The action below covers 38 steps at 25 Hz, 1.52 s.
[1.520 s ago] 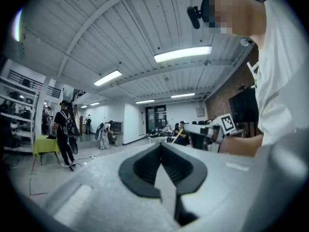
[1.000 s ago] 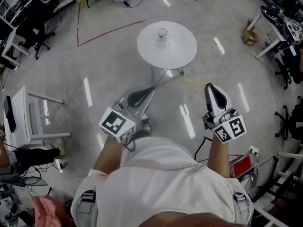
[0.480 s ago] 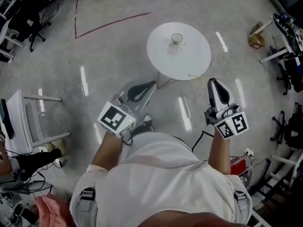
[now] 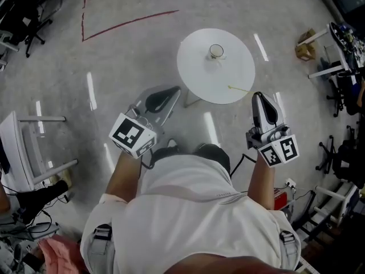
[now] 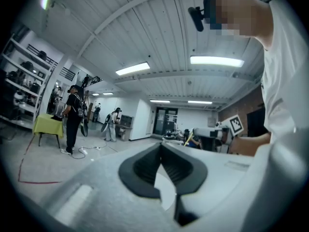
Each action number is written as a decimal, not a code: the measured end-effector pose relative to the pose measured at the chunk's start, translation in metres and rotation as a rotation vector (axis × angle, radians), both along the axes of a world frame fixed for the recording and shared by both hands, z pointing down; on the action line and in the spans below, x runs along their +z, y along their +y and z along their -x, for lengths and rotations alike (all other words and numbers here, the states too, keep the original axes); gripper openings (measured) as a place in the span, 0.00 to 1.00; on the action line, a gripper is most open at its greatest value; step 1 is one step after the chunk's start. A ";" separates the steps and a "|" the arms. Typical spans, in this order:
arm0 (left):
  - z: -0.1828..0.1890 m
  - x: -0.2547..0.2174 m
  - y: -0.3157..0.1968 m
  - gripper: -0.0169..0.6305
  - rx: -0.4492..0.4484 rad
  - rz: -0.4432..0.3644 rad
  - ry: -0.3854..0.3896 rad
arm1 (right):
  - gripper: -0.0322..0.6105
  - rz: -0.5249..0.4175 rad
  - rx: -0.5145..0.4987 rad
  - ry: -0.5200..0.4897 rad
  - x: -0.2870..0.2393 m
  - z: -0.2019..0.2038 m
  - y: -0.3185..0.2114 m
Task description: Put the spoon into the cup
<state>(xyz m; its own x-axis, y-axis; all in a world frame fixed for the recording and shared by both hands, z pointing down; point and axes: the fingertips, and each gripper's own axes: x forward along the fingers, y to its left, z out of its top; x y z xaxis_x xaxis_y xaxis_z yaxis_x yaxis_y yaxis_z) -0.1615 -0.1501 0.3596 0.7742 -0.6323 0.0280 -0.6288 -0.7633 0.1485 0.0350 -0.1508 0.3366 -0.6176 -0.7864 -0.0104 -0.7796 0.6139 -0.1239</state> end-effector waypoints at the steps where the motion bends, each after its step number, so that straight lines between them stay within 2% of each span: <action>1: 0.000 0.001 -0.005 0.03 -0.005 0.003 -0.001 | 0.07 -0.004 -0.009 0.004 0.000 0.002 -0.007; 9: -0.020 0.003 -0.052 0.03 -0.056 0.013 -0.004 | 0.07 -0.006 -0.093 -0.007 0.012 -0.008 -0.072; 16: -0.085 -0.002 -0.114 0.03 -0.099 -0.005 -0.057 | 0.07 -0.020 -0.157 -0.024 0.017 -0.061 -0.152; 20: -0.133 -0.006 -0.162 0.03 -0.161 0.006 -0.059 | 0.07 0.006 -0.189 -0.038 0.024 -0.111 -0.207; 23: -0.150 -0.001 -0.184 0.03 -0.212 0.020 -0.070 | 0.07 0.019 -0.227 -0.030 0.030 -0.128 -0.239; 29: -0.150 0.035 -0.212 0.03 -0.293 0.081 -0.083 | 0.07 0.051 -0.322 0.045 0.067 -0.113 -0.293; 38: -0.103 0.069 -0.234 0.03 -0.323 0.149 -0.079 | 0.07 0.162 -0.393 0.193 0.150 -0.038 -0.353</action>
<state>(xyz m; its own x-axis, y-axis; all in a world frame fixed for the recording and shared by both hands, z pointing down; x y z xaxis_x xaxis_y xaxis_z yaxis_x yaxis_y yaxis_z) -0.0585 -0.3837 0.4283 0.5266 -0.8286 0.1899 -0.8481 -0.4967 0.1846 0.0734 -0.5035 0.4866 -0.8478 -0.4743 0.2374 -0.5098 0.8522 -0.1181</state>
